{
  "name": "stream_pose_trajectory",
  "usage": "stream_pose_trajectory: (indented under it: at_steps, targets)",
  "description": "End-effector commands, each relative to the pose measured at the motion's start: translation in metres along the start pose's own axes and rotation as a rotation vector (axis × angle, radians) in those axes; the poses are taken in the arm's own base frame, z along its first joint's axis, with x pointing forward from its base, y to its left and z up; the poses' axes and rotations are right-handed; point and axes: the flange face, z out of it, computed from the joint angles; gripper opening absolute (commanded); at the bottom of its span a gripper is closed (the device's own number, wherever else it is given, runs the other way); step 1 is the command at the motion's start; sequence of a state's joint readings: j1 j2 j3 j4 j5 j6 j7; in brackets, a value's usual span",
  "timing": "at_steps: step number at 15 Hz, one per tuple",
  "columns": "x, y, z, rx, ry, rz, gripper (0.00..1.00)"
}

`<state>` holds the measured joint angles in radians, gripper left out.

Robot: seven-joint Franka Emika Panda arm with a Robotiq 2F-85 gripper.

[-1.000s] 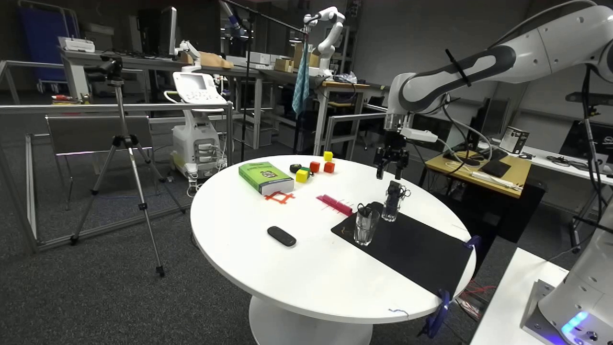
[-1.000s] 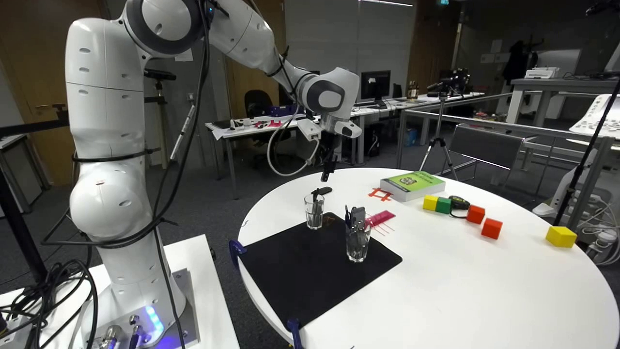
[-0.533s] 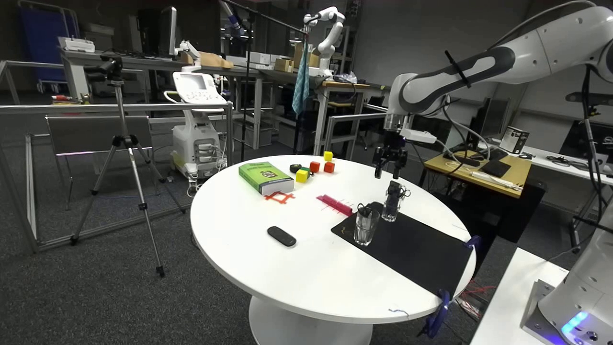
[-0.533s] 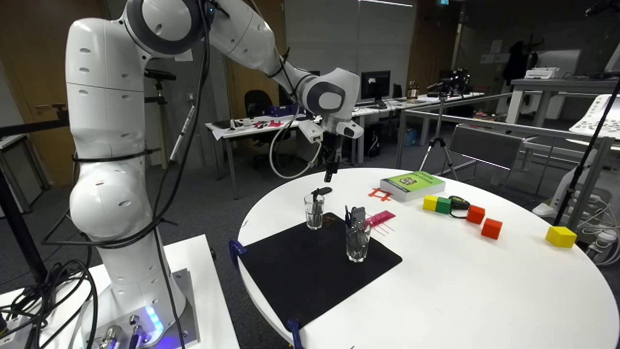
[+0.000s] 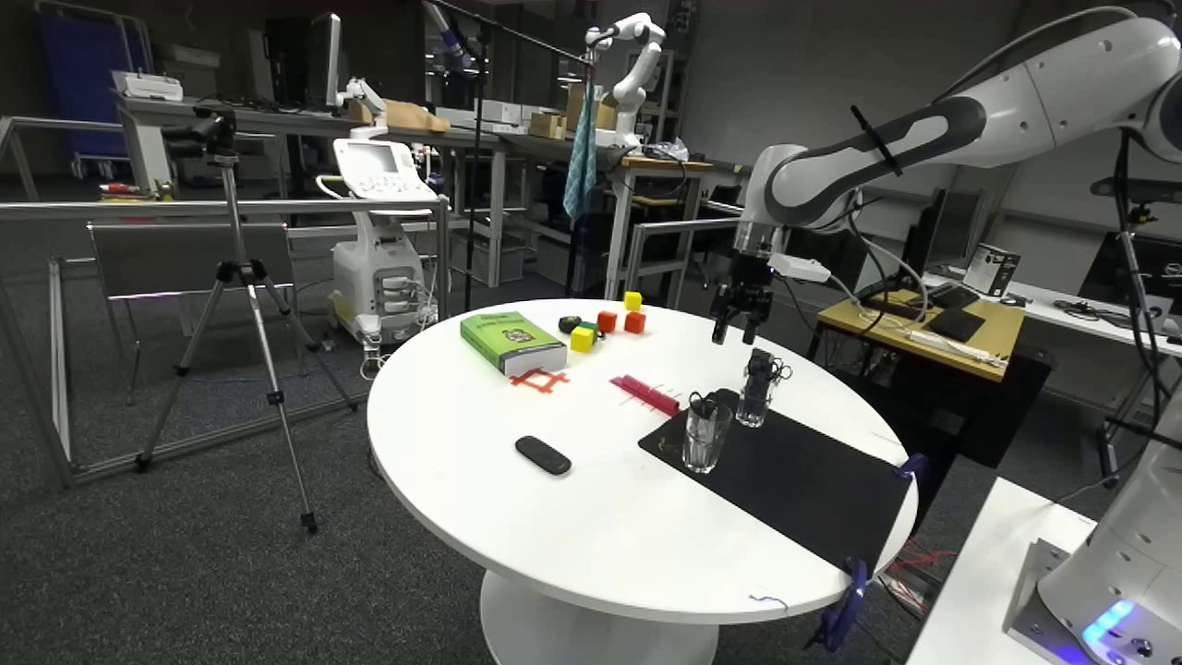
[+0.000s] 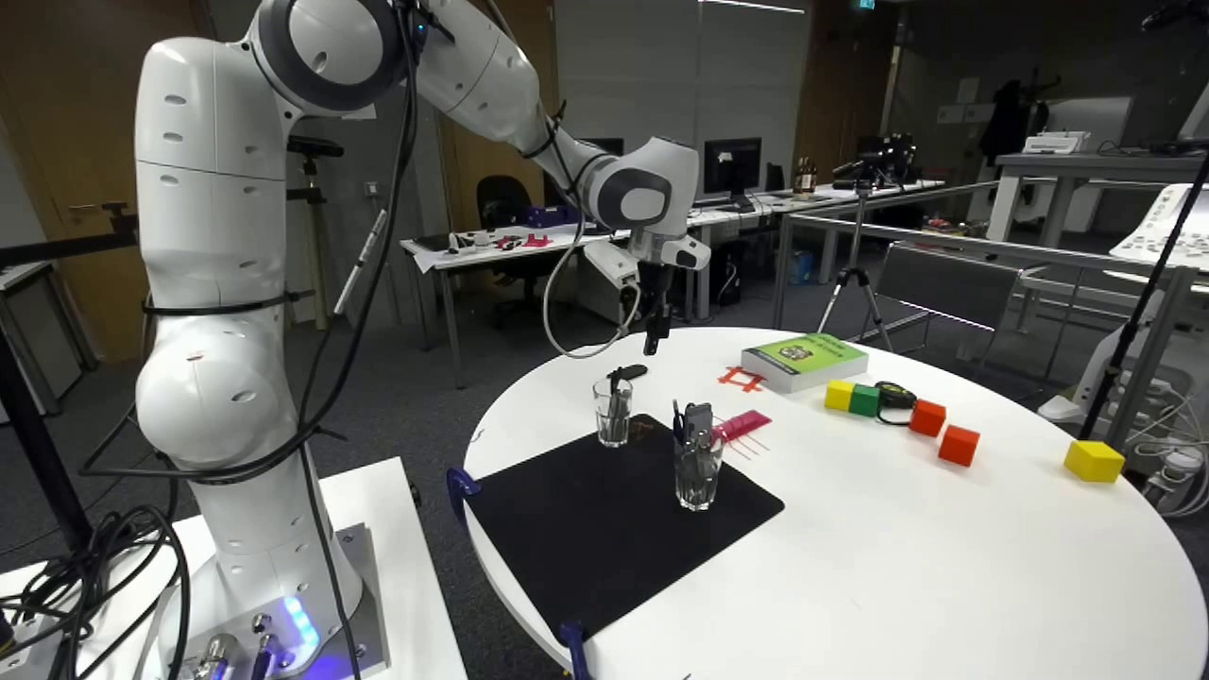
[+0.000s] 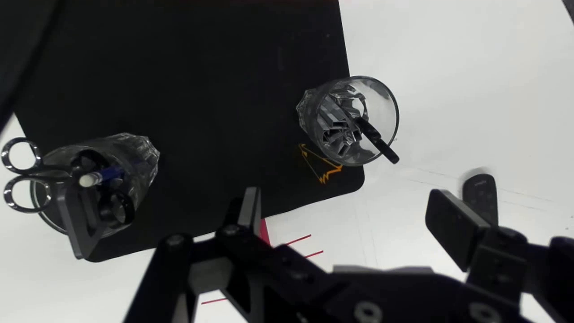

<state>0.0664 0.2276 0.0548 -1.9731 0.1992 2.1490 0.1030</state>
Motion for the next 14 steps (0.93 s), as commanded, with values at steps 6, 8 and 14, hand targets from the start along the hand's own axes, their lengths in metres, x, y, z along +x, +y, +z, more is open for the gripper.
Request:
stream_pose_trajectory:
  at_steps: [6,8,14]
  targets:
    - [0.009,-0.033,0.024,-0.011,-0.015,-0.135,1.00]
    - [0.011,-0.038,0.029,-0.025,-0.018,-0.155,1.00]
    - [0.015,-0.050,0.053,-0.075,-0.051,-0.209,1.00]
